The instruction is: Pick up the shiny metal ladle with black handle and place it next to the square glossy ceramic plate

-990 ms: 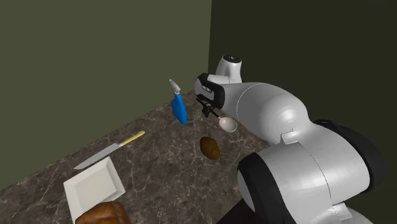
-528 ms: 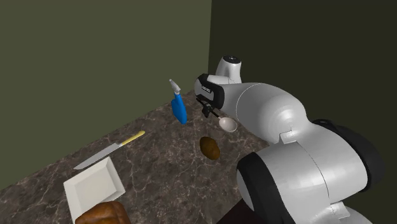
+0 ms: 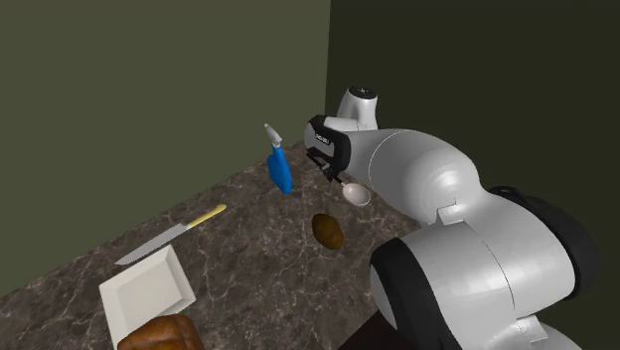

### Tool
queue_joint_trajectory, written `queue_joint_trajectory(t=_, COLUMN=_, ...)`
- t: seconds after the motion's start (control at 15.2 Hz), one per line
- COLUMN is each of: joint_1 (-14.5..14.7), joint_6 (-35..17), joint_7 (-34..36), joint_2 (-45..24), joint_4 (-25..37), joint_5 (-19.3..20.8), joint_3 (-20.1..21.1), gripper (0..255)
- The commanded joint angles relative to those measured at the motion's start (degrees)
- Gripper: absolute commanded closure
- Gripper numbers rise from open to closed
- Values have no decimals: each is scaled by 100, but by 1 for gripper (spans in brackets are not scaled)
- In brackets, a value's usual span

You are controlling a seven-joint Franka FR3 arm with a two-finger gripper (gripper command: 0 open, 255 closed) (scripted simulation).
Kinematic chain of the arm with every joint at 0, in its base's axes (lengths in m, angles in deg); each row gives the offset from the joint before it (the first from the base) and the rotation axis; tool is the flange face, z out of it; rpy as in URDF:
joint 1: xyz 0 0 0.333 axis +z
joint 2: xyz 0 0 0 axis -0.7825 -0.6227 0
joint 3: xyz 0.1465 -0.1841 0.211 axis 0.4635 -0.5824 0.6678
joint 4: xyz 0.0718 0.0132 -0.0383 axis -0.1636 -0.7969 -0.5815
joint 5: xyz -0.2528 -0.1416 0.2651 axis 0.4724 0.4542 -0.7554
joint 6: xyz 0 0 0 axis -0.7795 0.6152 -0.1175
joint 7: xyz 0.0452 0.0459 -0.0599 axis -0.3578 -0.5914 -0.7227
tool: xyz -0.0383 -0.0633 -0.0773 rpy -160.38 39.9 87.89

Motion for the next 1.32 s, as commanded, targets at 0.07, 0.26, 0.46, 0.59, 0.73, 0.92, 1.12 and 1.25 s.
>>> queue_joint_trajectory(t=0.07, joint_1=2, joint_6=8, joint_7=1, joint_2=-11, joint_4=4, joint_5=-2, joint_3=6, gripper=255)
queue_joint_trajectory(t=0.26, joint_1=30, joint_6=178, joint_7=77, joint_2=105, joint_4=77, joint_5=89, joint_3=-40, gripper=255)
queue_joint_trajectory(t=0.46, joint_1=54, joint_6=353, joint_7=150, joint_2=213, joint_4=162, joint_5=176, joint_3=-82, gripper=255)
queue_joint_trajectory(t=0.59, joint_1=68, joint_6=472, joint_7=197, joint_2=280, joint_4=225, joint_5=231, joint_3=-108, gripper=255)
queue_joint_trajectory(t=0.73, joint_1=80, joint_6=593, joint_7=243, joint_2=344, joint_4=294, joint_5=284, joint_3=-131, gripper=255)
queue_joint_trajectory(t=0.92, joint_1=94, joint_6=778, joint_7=309, joint_2=432, joint_4=409, joint_5=357, joint_3=-162, gripper=255)
queue_joint_trajectory(t=1.12, joint_1=104, joint_6=968, joint_7=371, joint_2=510, joint_4=536, joint_5=424, joint_3=-190, gripper=255)
queue_joint_trajectory(t=1.25, joint_1=108, joint_6=1098, joint_7=411, joint_2=557, joint_4=629, joint_5=465, joint_3=-206, gripper=255)
